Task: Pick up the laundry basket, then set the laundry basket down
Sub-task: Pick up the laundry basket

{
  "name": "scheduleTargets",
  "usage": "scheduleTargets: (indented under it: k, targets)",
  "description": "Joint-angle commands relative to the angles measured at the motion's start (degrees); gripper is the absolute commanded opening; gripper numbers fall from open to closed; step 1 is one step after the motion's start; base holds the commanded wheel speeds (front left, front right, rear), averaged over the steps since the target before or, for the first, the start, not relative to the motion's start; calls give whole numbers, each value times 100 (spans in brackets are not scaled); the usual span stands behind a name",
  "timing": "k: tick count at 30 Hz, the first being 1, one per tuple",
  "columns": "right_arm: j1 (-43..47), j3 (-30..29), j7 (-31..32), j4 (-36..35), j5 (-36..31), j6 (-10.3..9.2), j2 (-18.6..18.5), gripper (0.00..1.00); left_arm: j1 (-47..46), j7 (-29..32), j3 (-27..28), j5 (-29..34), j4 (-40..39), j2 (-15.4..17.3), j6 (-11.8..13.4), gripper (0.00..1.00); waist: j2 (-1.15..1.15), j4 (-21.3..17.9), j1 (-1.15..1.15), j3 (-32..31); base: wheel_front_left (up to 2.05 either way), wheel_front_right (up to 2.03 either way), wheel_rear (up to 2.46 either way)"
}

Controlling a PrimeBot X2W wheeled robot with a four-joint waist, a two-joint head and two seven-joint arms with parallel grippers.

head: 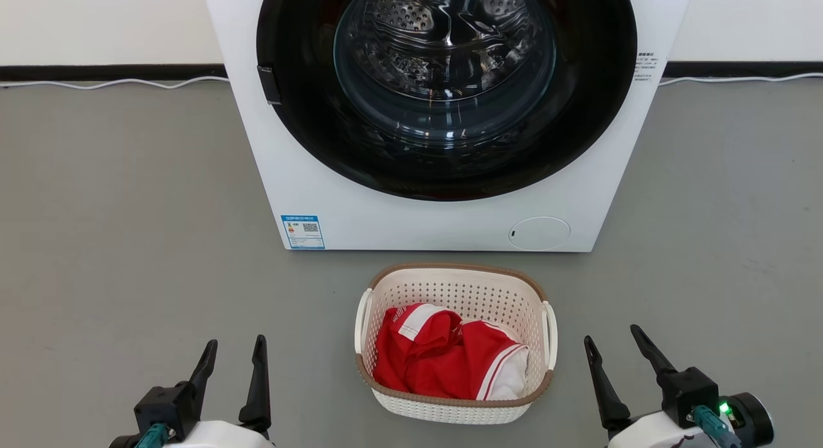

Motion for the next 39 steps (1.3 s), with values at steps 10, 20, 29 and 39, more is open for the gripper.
scheduleTargets:
  k: [10,20,29,39]
  targets:
    - [-309,201,-81,-80,37,35,-32,100,-132,-78,153,31,-149,65,11,100,0,-26,0,108,0,0,0]
    - [-627,198,-81,130,322,35,-31,100,-420,-78,92,-23,-43,65,-84,100,0,-137,0,694,0,0,0]
    - [-1441,158,-81,711,575,35,-31,100,-1240,-78,-47,43,192,65,-134,100,0,-247,0,1792,0,0,0]
    - [-2625,221,-81,1337,869,35,-31,100,-2433,-78,-290,328,715,65,-162,100,0,-296,0,3194,0,0,0]
